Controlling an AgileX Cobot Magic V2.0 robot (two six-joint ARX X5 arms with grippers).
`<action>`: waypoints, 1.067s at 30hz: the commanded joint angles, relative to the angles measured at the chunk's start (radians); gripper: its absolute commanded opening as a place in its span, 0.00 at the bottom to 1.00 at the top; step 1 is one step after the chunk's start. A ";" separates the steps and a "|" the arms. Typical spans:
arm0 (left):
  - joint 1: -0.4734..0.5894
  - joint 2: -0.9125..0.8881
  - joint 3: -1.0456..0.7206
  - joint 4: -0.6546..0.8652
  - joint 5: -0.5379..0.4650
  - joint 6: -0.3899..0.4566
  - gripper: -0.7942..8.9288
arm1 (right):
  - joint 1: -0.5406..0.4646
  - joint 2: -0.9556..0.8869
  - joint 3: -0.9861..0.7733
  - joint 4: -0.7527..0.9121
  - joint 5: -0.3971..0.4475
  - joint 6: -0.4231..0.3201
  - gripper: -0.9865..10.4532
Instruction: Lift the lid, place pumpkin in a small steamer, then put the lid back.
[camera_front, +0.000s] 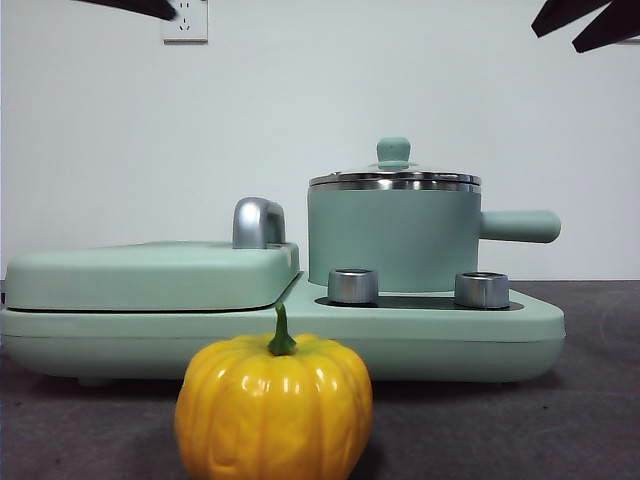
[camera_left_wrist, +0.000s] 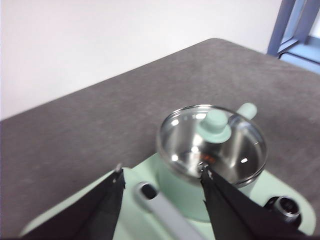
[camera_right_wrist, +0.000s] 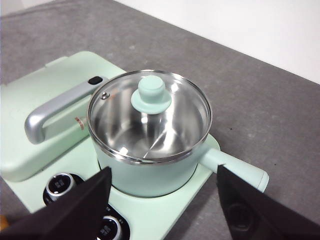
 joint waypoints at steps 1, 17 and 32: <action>-0.035 0.063 0.023 0.043 0.006 -0.053 0.34 | 0.005 0.005 0.020 0.013 -0.003 0.035 0.38; -0.181 0.381 0.053 0.408 -0.018 -0.077 0.34 | 0.004 0.006 0.020 0.008 -0.001 0.043 0.38; -0.246 0.659 0.254 0.459 -0.026 -0.057 0.34 | 0.004 0.006 0.020 0.007 0.000 0.024 0.38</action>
